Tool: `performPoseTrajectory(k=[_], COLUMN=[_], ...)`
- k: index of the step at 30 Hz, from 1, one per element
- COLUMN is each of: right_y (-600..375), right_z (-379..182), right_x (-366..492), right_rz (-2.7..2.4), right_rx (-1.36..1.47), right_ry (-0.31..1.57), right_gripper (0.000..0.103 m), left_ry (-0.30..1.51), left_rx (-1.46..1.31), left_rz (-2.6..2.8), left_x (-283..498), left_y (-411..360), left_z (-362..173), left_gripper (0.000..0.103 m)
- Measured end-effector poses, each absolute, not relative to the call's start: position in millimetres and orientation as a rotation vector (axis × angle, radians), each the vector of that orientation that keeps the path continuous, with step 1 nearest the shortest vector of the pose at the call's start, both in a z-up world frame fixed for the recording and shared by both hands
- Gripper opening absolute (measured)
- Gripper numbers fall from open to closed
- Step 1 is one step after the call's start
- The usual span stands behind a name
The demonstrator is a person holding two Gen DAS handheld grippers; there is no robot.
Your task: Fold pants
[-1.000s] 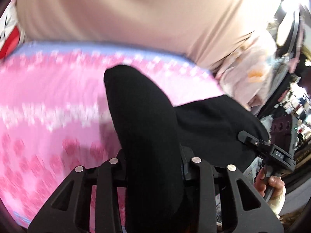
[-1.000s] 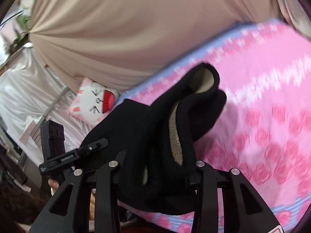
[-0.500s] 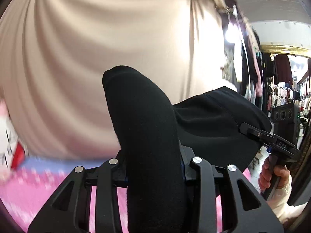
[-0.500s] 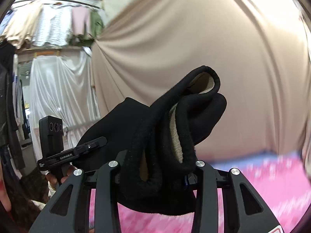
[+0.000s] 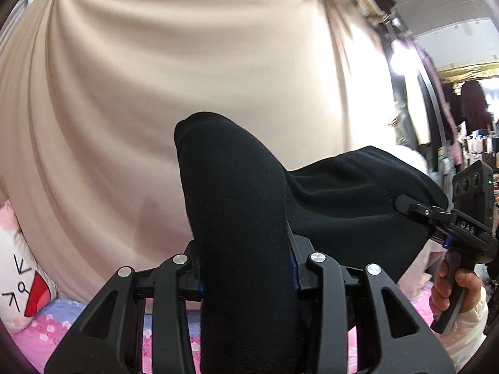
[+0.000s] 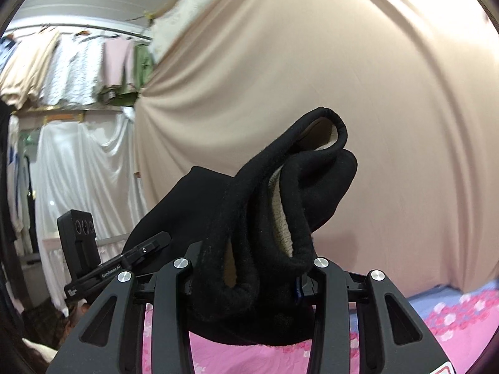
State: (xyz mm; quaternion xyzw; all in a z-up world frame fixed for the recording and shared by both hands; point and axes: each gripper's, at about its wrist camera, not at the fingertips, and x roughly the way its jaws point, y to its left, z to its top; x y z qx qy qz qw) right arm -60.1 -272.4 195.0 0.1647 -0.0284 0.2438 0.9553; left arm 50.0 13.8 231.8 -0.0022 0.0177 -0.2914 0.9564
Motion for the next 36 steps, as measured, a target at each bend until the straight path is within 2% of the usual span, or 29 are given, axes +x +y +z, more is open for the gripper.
performPoseTrajectory(k=[8, 15, 31, 34, 35, 36], right_y=[-289, -298, -301, -303, -304, -308], right_z=[131, 50, -94, -111, -114, -119], right_x=[38, 109, 185, 186, 185, 181], right_rz=[0.469, 0.422, 0.327, 0.313, 0.295, 0.254], right_rx=[0.429, 0.531, 0.634, 0.651, 0.649, 0.647], right_ry=[0.076, 0.239, 0.571, 0.621, 0.650, 0.696], right_gripper=[0.036, 0.036, 0.036, 0.045, 0.055, 0.060], left_ry=[0.196, 0.363, 0.681, 0.711, 0.729, 0.770], left_rx=[-0.009, -0.003, -0.010, -0.039, -0.054, -0.069], left_rz=[-0.537, -0.507, -0.455, -0.459, -0.453, -0.444], left_x=[146, 215, 279, 278, 281, 282], left_y=[-16, -37, -64, -56, -49, -45], left_z=[176, 101, -36, -51, -56, -60], left_gripper=[0.035, 0.036, 0.036, 0.041, 0.047, 0.053])
